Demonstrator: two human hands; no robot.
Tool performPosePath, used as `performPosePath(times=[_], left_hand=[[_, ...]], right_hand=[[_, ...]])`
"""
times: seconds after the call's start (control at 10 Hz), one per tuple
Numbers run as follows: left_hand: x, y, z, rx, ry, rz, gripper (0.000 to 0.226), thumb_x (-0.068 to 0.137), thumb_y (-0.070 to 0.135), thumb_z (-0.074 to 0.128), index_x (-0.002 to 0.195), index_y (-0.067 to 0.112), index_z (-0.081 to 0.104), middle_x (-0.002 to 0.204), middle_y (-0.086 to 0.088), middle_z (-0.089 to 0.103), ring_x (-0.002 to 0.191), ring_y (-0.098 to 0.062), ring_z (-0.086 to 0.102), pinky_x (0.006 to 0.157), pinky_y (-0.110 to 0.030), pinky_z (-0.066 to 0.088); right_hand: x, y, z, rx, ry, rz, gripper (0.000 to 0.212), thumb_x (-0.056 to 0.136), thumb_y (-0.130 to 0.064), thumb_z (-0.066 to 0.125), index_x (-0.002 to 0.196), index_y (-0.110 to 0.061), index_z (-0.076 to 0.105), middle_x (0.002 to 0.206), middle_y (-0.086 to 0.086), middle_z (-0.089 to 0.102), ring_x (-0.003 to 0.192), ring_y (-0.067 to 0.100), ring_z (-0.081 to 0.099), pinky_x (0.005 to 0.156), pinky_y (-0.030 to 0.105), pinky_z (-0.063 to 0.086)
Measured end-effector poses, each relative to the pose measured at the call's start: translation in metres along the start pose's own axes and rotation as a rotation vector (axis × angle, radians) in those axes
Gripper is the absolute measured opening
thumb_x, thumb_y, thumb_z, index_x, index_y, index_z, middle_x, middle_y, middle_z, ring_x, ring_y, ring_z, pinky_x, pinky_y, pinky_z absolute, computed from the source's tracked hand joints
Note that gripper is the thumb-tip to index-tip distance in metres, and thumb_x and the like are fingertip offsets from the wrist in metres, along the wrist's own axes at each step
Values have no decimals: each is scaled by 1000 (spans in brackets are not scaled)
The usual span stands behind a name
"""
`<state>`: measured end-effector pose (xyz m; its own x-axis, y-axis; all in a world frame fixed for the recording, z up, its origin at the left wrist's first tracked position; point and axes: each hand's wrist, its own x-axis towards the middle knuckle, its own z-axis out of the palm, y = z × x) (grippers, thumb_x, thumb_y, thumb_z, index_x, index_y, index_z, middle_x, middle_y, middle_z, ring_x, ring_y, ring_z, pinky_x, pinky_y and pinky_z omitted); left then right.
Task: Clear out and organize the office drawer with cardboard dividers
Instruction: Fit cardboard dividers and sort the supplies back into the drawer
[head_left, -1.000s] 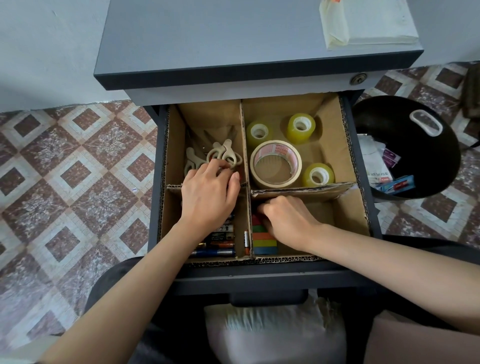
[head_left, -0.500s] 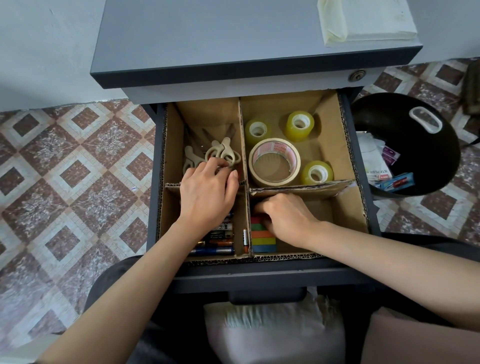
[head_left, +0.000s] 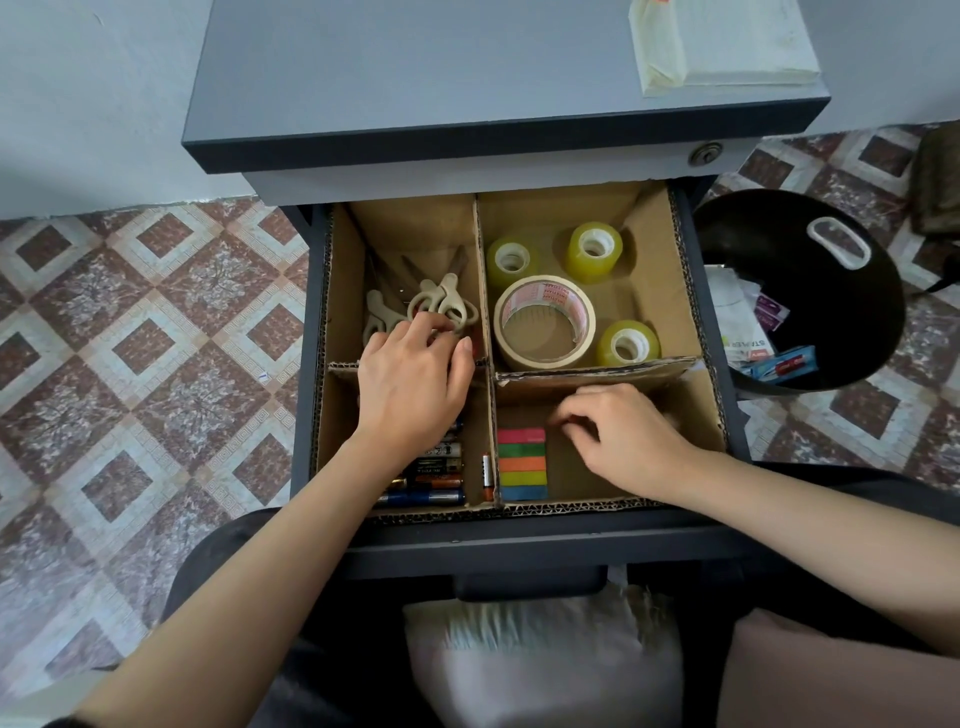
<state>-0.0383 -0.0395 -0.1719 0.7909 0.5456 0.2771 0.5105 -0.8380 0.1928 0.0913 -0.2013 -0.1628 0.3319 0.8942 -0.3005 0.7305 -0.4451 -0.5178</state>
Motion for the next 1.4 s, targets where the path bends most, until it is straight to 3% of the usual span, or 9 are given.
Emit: performPosePath(times=[0.1, 0.2, 0.3, 0.4, 0.7, 0.9, 1.1, 1.3, 1.4], left_hand=[[0, 0, -1, -2, -8, -4, 48, 94, 30, 32, 83, 8, 74, 96, -7, 69, 79, -24, 65, 67, -32, 42], [0, 1, 0, -6, -12, -6, 49, 94, 30, 32, 83, 8, 74, 97, -7, 69, 79, -24, 65, 67, -32, 42], [0, 0, 0, 2, -9, -4, 48, 94, 29, 32, 82, 7, 73, 97, -8, 69, 78, -25, 65, 67, -33, 43], [0, 0, 1, 6, -3, -5, 48, 94, 29, 32, 82, 7, 74, 97, -8, 69, 79, -25, 65, 67, -32, 42], [0, 0, 2, 20, 20, 13, 46, 93, 27, 34, 80, 7, 74, 96, -8, 69, 76, -26, 65, 65, -33, 43], [0, 0, 2, 24, 12, 2, 48, 93, 28, 33, 80, 7, 73, 95, -8, 69, 76, -25, 65, 65, -32, 42], [0, 1, 1, 19, 1, -4, 48, 93, 29, 32, 82, 7, 74, 95, -9, 69, 76, -26, 65, 65, -33, 42], [1, 1, 1, 16, -8, -9, 48, 93, 29, 32, 83, 7, 74, 97, -8, 69, 78, -25, 66, 66, -33, 43], [0, 1, 0, 22, -10, -9, 48, 93, 29, 32, 83, 7, 74, 97, -9, 69, 78, -25, 66, 66, -33, 43]], right_hand=[[3, 5, 2, 71, -103, 88, 27, 92, -13, 53, 116, -19, 65, 94, -2, 66, 75, 8, 56, 70, 19, 41], [9, 3, 6, 121, -174, 101, 36, 93, -9, 50, 124, -23, 60, 109, -4, 65, 78, 1, 53, 72, 17, 40], [15, 0, 10, 141, -213, 81, 43, 92, -6, 50, 128, -27, 57, 132, -6, 57, 120, 15, 51, 102, 28, 40], [19, -1, 12, 170, -275, 75, 42, 93, -5, 49, 128, -27, 57, 133, -8, 55, 127, 14, 46, 109, 29, 35], [27, -1, 13, 186, -340, 46, 41, 93, -2, 45, 126, -23, 59, 132, -7, 56, 127, 12, 46, 108, 23, 32], [19, 3, 5, 168, -256, 77, 41, 96, -10, 47, 132, -27, 53, 138, -8, 51, 129, 13, 43, 108, 23, 31], [13, 7, 1, 156, -274, 133, 33, 96, -13, 47, 124, -26, 59, 124, -3, 59, 105, 15, 54, 90, 23, 42], [14, 3, 1, 166, -264, 157, 29, 96, -14, 48, 119, -24, 62, 110, -4, 64, 95, 14, 58, 83, 24, 47], [14, 5, 3, 241, -222, 201, 25, 96, -13, 49, 116, -19, 61, 75, -12, 56, 73, 5, 52, 62, 14, 39]])
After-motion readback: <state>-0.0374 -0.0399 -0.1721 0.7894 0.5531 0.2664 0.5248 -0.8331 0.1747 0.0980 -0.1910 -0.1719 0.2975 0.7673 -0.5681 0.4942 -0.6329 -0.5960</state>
